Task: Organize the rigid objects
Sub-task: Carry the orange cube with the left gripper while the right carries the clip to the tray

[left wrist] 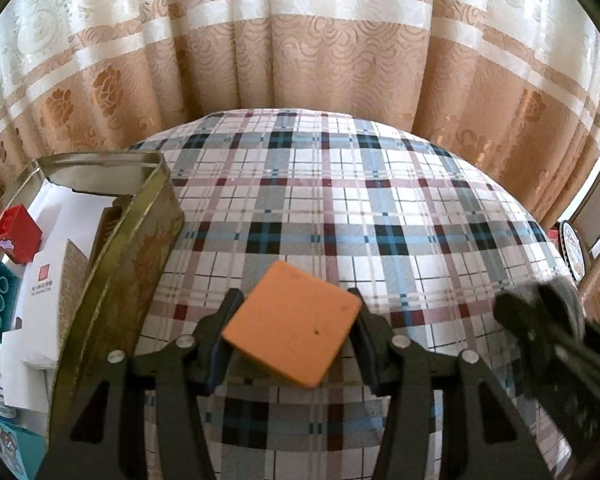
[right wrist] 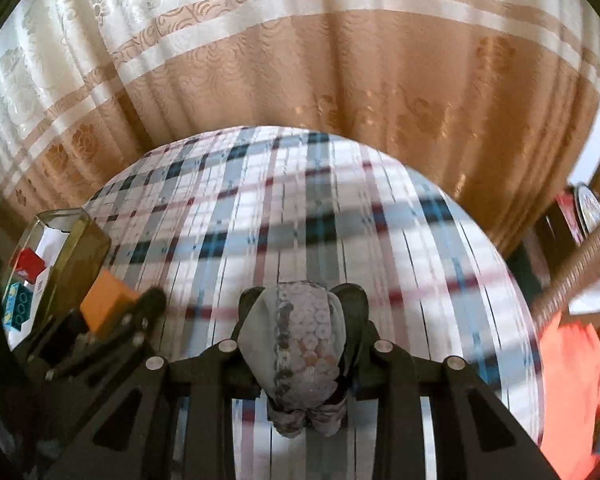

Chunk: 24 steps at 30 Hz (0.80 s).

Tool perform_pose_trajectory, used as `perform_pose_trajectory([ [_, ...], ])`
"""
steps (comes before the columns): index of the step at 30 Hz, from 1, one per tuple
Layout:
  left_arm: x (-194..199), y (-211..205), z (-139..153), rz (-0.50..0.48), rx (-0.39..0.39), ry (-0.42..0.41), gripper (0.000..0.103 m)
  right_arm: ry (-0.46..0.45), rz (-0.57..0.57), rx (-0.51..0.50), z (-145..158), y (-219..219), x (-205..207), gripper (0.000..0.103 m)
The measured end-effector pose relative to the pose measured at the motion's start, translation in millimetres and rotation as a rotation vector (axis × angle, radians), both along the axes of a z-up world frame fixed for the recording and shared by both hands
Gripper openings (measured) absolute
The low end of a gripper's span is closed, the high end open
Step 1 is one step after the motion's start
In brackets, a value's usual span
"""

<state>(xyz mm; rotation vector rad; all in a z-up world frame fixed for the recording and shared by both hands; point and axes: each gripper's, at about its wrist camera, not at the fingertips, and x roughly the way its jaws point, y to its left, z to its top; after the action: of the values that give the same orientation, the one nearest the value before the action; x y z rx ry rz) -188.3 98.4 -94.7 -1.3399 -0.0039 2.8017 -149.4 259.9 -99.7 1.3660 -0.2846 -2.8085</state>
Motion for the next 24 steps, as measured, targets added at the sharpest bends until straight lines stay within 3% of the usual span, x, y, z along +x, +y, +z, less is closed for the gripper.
perform_pose_trajectory([
  [11,40.4,1.9,2.9,-0.065,-0.043,0.009,0.051,0.012,-0.081,-0.072,-7.7,-8.9,50.4,0.032],
  [20,71.4,-3.3,3.9,-0.073,-0.063,0.013,0.051,0.019,-0.094,-0.029,-9.7,-17.3,68.7,0.032],
  [24,83.3,-6.2,3.7,-0.074,-0.057,0.009,0.051,0.025,-0.098,-0.062,-10.3,-20.1,77.3,0.032],
])
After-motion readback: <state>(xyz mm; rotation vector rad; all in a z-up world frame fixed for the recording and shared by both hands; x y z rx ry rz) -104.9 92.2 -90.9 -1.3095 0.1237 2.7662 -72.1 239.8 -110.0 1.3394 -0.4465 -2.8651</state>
